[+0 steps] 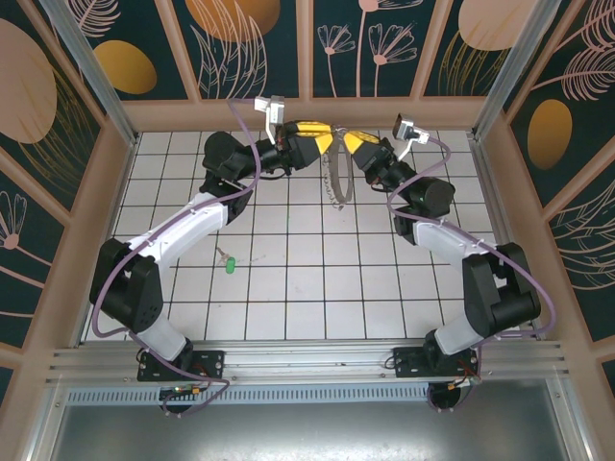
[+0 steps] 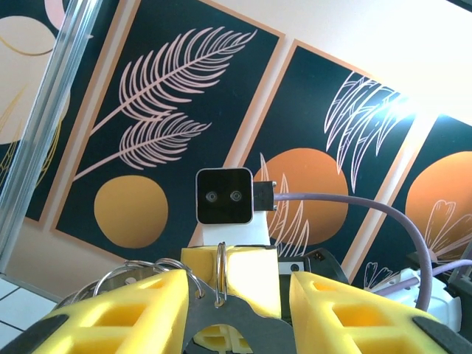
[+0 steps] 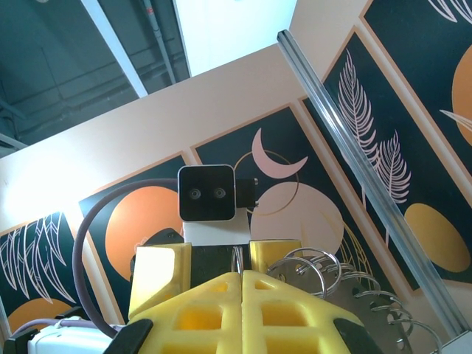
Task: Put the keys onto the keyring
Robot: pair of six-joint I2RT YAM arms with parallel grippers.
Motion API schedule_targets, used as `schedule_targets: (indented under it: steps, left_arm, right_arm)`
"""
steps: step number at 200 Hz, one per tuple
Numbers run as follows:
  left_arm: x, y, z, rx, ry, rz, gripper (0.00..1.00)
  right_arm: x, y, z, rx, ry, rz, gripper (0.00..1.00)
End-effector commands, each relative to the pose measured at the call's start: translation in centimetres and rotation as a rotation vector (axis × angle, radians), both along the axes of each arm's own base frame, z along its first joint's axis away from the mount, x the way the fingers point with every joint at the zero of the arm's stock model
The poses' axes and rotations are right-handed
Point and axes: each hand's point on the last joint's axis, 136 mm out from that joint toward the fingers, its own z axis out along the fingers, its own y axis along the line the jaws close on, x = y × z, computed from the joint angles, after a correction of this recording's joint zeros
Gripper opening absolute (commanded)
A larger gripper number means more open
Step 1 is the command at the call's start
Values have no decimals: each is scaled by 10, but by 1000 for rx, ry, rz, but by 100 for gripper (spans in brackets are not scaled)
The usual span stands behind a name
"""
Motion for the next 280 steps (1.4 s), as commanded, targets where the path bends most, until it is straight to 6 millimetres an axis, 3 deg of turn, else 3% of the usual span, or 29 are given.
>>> schedule_targets:
  steps: [1, 48, 76, 95, 212, 280]
  left_arm:
    - [-7, 1, 1, -8, -18, -22, 39]
    - [-11, 6, 2, -1, -22, 4, 39]
    - [-10, 13, 3, 12, -23, 68, 49]
    - [-12, 15, 4, 18, -30, 84, 51]
    - [4, 5, -11, 54, -1, 82, 46]
    - [8, 1, -9, 46, -1, 72, 44]
  right_arm:
    - [-13, -4, 23, 63, -86, 8, 0]
    - [-6, -1, 18, 57, -62, -1, 0]
    - [0, 0, 14, 55, -45, -9, 0]
    - [3, 1, 11, 53, -34, -6, 0]
    - [2, 9, 5, 39, -23, 30, 0]
    - [-1, 15, 3, 30, -19, 49, 0]
